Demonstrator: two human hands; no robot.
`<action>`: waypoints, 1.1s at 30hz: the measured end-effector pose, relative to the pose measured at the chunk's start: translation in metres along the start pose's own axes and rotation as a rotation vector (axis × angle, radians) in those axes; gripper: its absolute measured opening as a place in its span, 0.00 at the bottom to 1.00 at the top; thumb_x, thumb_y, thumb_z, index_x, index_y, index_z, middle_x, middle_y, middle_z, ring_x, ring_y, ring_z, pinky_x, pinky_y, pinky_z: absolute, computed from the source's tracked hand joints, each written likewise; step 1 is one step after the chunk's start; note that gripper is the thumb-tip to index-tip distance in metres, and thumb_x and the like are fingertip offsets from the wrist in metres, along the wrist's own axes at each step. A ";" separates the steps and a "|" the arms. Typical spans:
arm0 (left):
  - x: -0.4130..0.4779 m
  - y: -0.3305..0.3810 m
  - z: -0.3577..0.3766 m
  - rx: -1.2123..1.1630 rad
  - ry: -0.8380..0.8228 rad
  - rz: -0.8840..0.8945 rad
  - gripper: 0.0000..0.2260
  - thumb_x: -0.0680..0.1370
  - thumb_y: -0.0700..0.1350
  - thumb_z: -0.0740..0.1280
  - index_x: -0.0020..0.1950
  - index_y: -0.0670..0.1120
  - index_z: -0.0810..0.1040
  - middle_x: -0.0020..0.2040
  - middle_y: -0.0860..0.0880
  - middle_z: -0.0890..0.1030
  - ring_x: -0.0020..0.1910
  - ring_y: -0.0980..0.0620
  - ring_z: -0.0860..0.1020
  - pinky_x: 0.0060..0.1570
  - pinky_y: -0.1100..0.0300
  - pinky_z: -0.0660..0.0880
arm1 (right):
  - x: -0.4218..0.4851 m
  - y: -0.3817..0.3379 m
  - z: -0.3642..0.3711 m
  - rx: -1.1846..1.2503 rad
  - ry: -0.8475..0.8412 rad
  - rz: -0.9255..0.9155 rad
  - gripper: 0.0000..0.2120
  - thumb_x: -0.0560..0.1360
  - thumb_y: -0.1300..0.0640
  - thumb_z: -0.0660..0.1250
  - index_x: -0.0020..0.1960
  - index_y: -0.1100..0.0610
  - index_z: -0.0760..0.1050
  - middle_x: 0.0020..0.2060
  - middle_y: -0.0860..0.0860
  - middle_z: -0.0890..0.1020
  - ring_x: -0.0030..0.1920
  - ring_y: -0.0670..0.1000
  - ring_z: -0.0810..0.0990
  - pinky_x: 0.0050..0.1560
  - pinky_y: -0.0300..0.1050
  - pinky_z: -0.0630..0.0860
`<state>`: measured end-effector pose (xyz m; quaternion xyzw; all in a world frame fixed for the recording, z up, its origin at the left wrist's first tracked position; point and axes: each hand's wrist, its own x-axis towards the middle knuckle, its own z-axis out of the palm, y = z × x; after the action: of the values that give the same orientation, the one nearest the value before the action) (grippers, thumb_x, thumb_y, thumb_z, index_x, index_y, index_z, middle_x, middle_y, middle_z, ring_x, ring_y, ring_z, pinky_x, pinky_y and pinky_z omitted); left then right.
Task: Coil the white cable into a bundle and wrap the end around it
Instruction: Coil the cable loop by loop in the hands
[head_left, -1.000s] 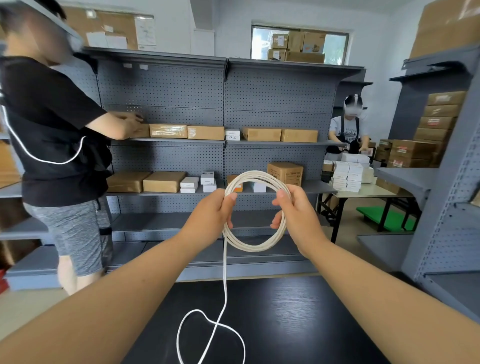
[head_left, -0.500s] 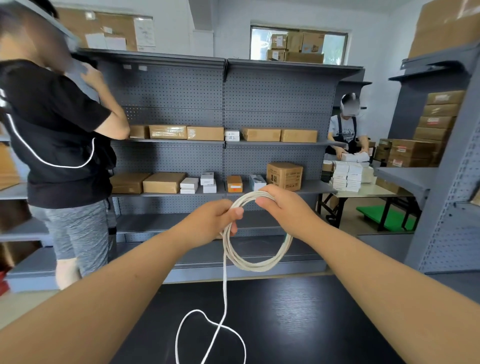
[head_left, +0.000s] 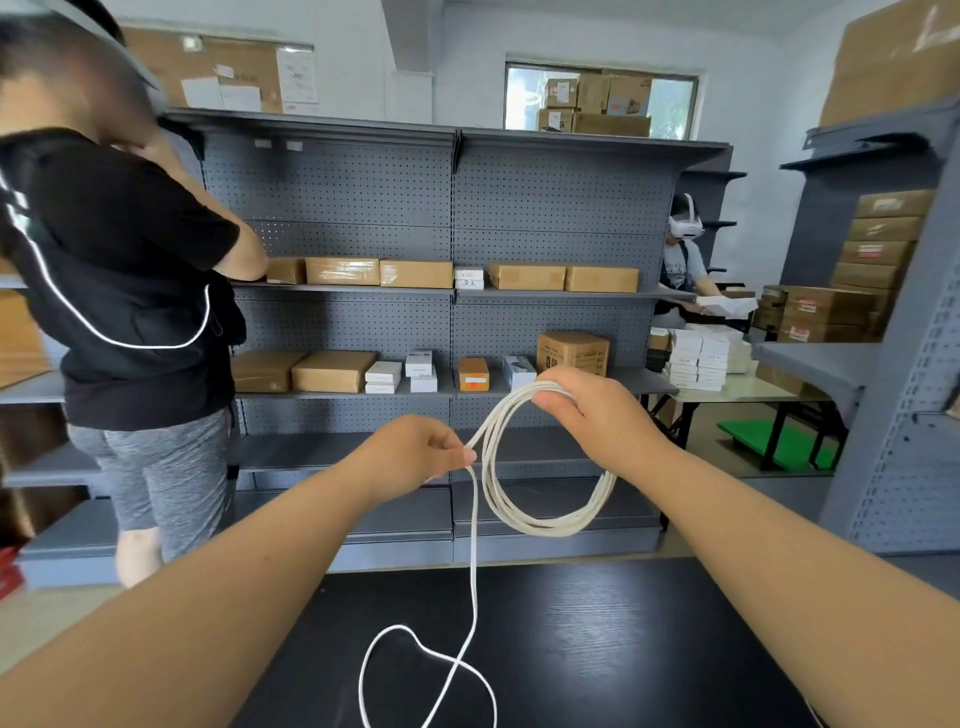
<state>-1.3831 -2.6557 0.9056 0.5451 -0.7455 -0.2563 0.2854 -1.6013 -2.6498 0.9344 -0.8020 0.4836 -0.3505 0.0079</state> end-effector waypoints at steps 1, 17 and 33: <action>0.001 -0.001 0.002 0.019 0.013 0.002 0.10 0.74 0.54 0.68 0.43 0.48 0.81 0.38 0.50 0.79 0.38 0.54 0.74 0.40 0.61 0.70 | -0.001 -0.001 0.000 -0.004 0.004 0.003 0.11 0.79 0.51 0.58 0.57 0.53 0.75 0.48 0.52 0.81 0.49 0.53 0.77 0.48 0.49 0.72; 0.001 -0.008 -0.002 0.471 0.282 0.702 0.10 0.74 0.52 0.65 0.40 0.46 0.79 0.37 0.50 0.76 0.37 0.52 0.73 0.39 0.59 0.72 | -0.004 0.019 -0.008 -0.143 -0.002 0.193 0.12 0.80 0.50 0.55 0.56 0.54 0.73 0.49 0.54 0.81 0.49 0.56 0.76 0.45 0.50 0.71; -0.001 -0.023 -0.006 0.986 0.231 0.809 0.13 0.76 0.51 0.56 0.37 0.48 0.75 0.32 0.52 0.76 0.30 0.48 0.77 0.35 0.58 0.77 | 0.007 0.023 -0.020 -0.056 0.217 0.317 0.14 0.80 0.49 0.55 0.58 0.55 0.74 0.53 0.55 0.80 0.52 0.56 0.76 0.46 0.46 0.69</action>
<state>-1.3630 -2.6614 0.8935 0.3123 -0.8867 0.3041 0.1542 -1.6283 -2.6606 0.9450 -0.6732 0.6116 -0.4155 -0.0114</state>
